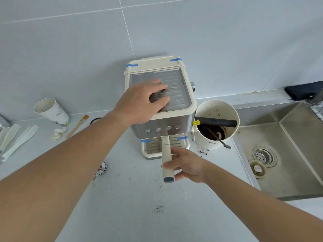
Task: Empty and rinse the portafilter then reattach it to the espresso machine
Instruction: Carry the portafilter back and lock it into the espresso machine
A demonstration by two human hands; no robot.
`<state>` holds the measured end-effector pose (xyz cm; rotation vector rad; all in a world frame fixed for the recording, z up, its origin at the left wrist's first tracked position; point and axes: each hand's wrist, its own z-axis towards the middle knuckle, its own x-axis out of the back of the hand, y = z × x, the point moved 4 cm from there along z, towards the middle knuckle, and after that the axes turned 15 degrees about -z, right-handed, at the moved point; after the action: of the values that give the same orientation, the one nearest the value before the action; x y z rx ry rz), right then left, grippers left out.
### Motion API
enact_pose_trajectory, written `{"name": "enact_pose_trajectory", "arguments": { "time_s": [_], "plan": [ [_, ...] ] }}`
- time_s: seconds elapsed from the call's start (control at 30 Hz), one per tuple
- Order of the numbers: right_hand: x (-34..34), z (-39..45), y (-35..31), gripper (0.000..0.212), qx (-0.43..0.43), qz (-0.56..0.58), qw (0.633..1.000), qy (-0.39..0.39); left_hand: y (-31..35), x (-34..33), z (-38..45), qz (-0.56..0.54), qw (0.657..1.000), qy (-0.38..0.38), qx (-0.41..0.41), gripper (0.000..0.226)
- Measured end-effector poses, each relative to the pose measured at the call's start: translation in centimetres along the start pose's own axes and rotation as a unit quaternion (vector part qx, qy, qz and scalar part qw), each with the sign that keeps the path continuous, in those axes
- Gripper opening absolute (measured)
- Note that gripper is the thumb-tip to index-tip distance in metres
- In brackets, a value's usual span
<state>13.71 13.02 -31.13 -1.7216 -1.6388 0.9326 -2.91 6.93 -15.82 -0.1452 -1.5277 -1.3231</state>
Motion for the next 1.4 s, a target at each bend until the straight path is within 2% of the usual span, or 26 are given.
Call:
{"name": "enact_pose_trajectory", "arguments": {
  "time_s": [0.23,0.77,1.17,1.4],
  "plan": [
    [-0.7,1.3,-0.4,0.059,0.003,0.041,0.999,0.016,0.0,0.1,0.1,-0.009,1.000,0.016,0.005,0.042],
    [-6.2,4.0,-0.9,0.045,0.048,0.173,0.979,0.098,0.0,0.1,0.1,-0.031,0.999,0.024,0.022,0.039],
    [-8.4,5.8,-2.6,0.046,0.054,0.266,0.947,0.170,-0.1,0.1,0.1,-0.032,0.999,0.027,0.030,0.041],
    [-9.5,6.3,-2.8,0.043,0.053,0.280,0.943,0.170,0.0,0.1,0.1,-0.028,0.999,0.029,0.033,0.039]
  ]
}}
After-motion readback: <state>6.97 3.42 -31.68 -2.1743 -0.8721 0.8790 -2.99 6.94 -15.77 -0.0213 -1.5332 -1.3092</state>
